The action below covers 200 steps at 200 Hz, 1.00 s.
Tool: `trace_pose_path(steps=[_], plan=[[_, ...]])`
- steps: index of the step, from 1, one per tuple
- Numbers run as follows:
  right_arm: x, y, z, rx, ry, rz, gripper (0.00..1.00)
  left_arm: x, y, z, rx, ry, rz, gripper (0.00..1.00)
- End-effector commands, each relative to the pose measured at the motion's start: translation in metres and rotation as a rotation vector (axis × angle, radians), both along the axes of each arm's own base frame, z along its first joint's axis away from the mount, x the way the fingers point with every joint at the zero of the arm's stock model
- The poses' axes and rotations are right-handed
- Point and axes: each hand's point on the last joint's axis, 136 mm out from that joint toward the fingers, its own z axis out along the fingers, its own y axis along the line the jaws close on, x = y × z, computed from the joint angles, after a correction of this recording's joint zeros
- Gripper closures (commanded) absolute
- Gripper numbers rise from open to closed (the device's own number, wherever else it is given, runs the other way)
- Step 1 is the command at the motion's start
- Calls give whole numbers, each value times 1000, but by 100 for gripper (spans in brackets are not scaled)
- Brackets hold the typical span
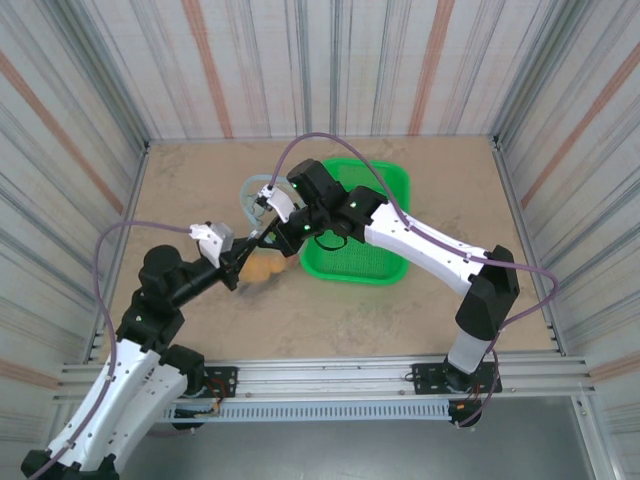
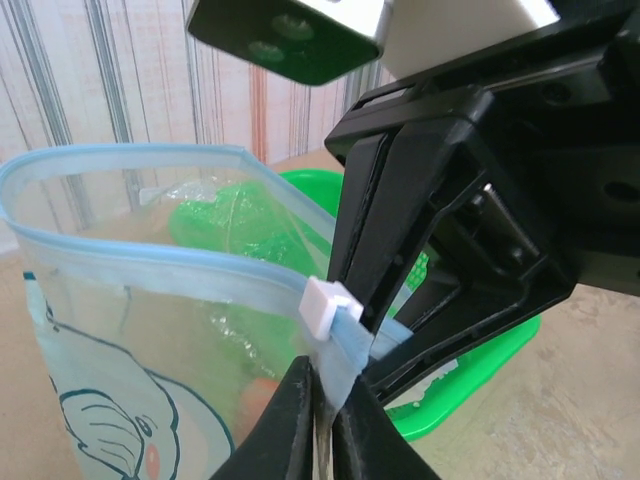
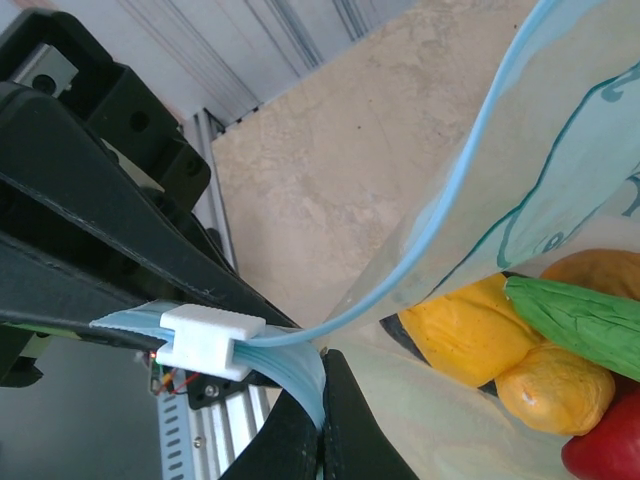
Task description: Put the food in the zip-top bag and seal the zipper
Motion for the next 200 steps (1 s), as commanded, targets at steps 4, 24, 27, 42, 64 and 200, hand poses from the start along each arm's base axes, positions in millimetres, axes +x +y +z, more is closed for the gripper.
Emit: trace_pose_path(steps=[4,24,27,42,64,200], plan=[[-7,-2,17,41,-25,23,100,-2,-3,24,-1,-74,-30,86],[-7,-2,16,41,-23,23,100,-1,-4,26,4,-76,-40,88],[-7,-2,17,43,-24,23,100,-2,-5,26,4,-76,-44,89],[-6,-2,18,45,-23,19,100,-3,-8,26,9,-69,-68,97],[-5,-2,18,43,-27,12,100,-3,-9,24,15,-61,-75,100],[38,-71,108,139,-495,133,68,3,13,64,162,-28,-43,100]])
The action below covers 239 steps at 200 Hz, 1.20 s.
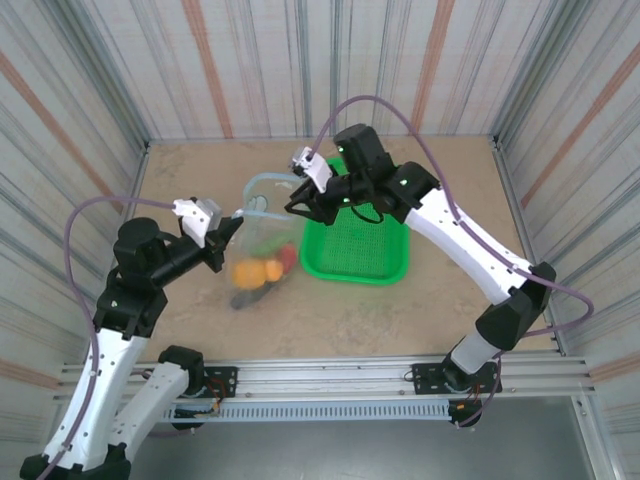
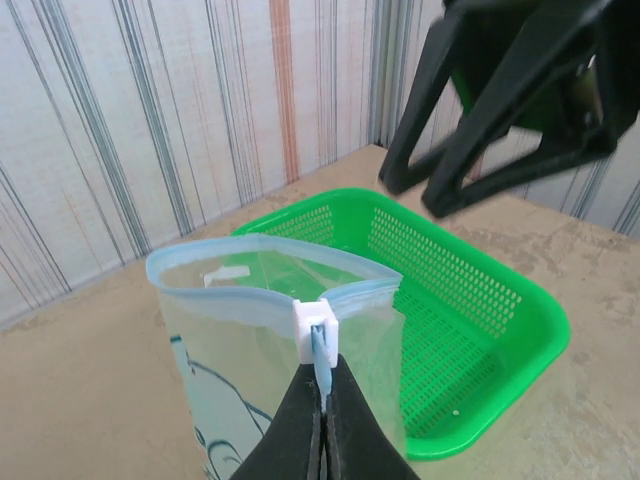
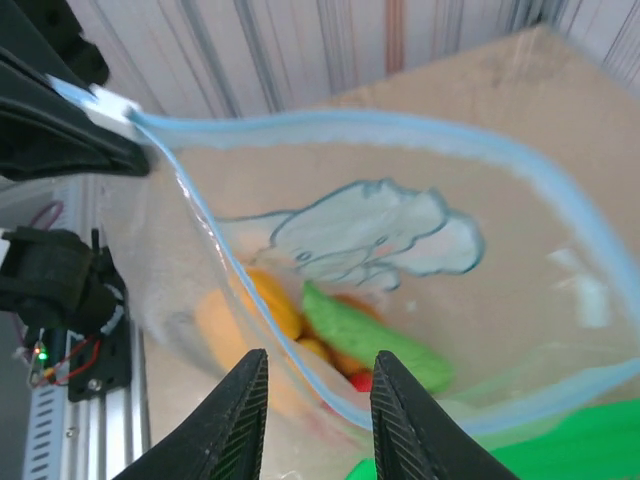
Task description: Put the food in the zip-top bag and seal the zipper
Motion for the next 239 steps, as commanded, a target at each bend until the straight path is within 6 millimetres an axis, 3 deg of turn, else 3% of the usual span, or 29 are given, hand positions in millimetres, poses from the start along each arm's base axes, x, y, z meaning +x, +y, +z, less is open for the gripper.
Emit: trace_pose_path(steps=[1,30,53,65,68,75,125,165,200,239], plan=[[-9,1,28,69,-147,160,68,-8,-6,3,49,12,-74,100],[-26,11,35,113,-246,364,67,-16,-19,12,57,7,-180,100],[-38,25,46,205,-245,470,67,-20,-22,5,128,18,-240,100],[-42,35,43,222,-237,502,66,-19,-22,2,141,29,-242,100],[-44,37,52,236,-260,509,65,-19,-22,2,141,32,-243,100],[-47,42,54,242,-263,528,64,-19,-22,2,140,30,-243,100],[-62,65,35,220,-233,587,62,-23,-22,-2,144,28,-257,100],[-58,77,16,183,-200,567,65,-28,-21,-3,142,13,-257,100],[-47,78,7,152,-205,527,69,-32,-21,-1,144,2,-265,100],[-52,71,4,148,-185,531,76,-34,-20,-1,149,-1,-261,100]])
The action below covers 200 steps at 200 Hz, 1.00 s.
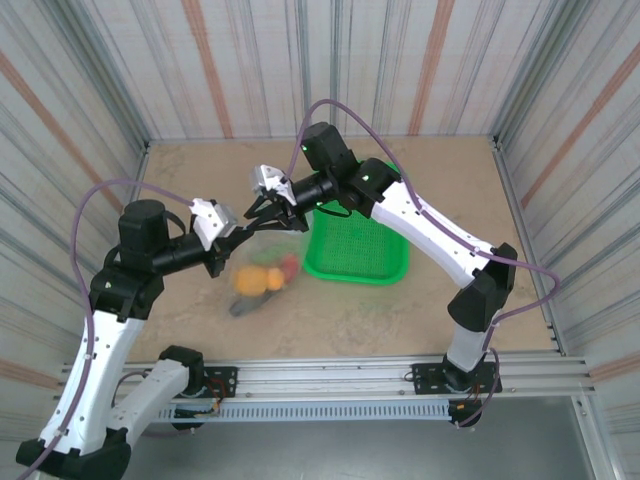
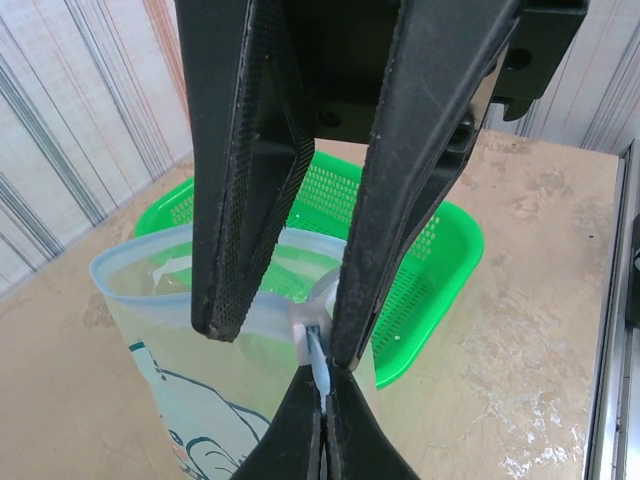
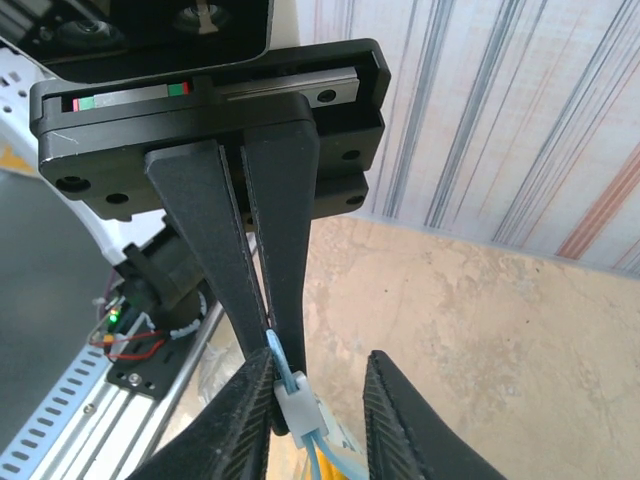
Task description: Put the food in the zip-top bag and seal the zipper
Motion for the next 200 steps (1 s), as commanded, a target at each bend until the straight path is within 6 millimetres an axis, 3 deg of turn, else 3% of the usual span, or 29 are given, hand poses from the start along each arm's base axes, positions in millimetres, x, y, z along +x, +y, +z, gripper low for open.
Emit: trace_pose_path(steps=[1,32,82,122,200], plan=[[2,-4,-5,-13,6,-10,76,-8,0,3,0,-24,-27,100],[-6,-6,-13,-27,44,13,89,-7,-1,8,-8,-33,-23,100],[-7,-13,-12,-28,41,1,85,-5,-1,18,-11,-55,-21,100],[-6,-12,-6,-19,21,-9,100,-3,1,26,-11,-84,-3,100],[29,-14,0,-36,-17,-183,100,6,14,86,-26,-286,93,100]])
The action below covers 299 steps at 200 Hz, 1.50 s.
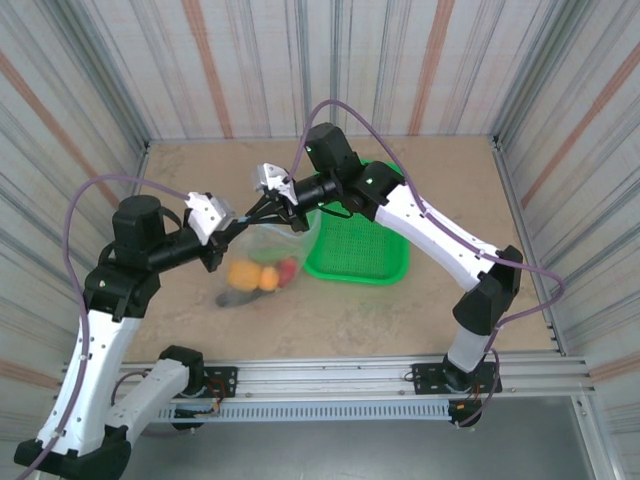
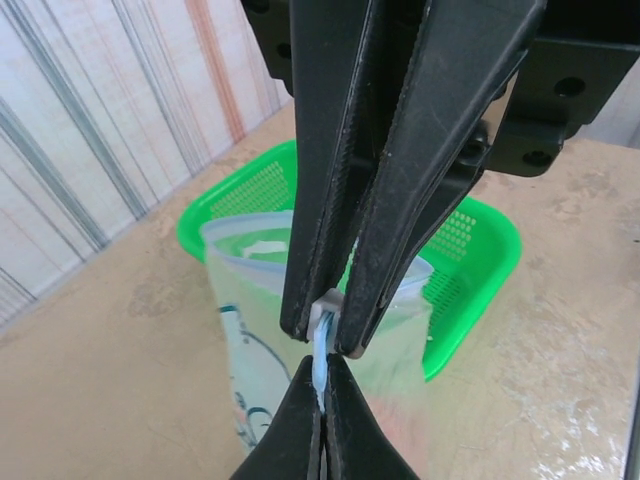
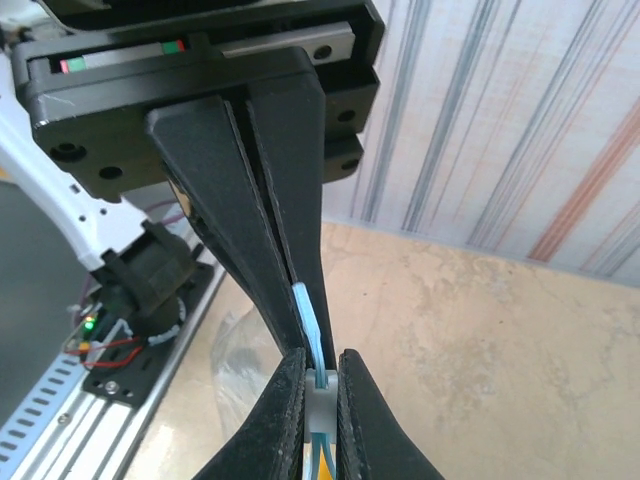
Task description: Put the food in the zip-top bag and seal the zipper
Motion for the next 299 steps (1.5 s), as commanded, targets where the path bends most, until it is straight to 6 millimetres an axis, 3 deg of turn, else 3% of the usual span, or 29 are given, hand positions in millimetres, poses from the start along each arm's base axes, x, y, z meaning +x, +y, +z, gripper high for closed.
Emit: trace_pose_path(steps=[1,42,79,174,263,299], plan=[[23,-12,-5,-57,20,-132,100,-4,4,69,-44,-250,9,100],[30,-18,-10,-76,25,-182,100,-4,7,90,-53,-316,33,100],[37,-28,-20,-107,39,-239,100,2,16,96,-44,-357,96,100],[58,-75,-73,-255,86,-449,100,22,42,87,-28,-395,291,100],[56,-119,-119,-389,113,-566,100,39,80,87,21,-431,525,100],[56,-136,-134,-422,137,-614,100,42,85,84,28,-434,559,100]])
